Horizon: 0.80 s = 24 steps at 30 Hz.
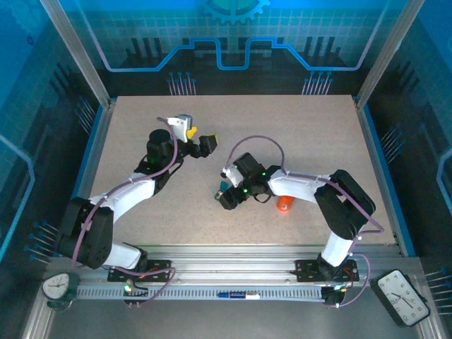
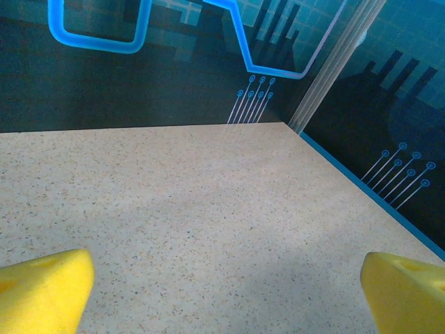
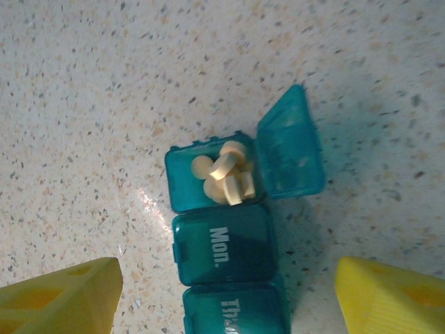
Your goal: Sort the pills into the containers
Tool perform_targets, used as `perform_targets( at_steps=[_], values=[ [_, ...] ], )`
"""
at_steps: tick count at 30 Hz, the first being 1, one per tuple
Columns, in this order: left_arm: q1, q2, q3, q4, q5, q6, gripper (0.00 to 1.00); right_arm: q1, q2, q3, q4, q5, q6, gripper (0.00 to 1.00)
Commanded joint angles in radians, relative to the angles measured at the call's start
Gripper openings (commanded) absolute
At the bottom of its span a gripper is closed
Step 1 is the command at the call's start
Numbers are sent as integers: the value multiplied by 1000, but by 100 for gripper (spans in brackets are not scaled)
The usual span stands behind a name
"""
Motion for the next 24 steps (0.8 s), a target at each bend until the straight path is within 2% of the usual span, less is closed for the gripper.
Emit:
perform_targets(
  at_steps=[1,10,18,24],
  values=[
    [11,-18,31,-8,22,-11,99,24,29,-10,-1,11,-38,80],
    [14,-21,30,-5,19,-11,99,53,74,-10,17,67,-58,71],
    [16,-21,24,-2,13,-12,99,57,68,-17,23,74,-73,44],
    [17,-24,20,-1,13,-12,99,55,46,-8,14,86,-101,34]
  ],
)
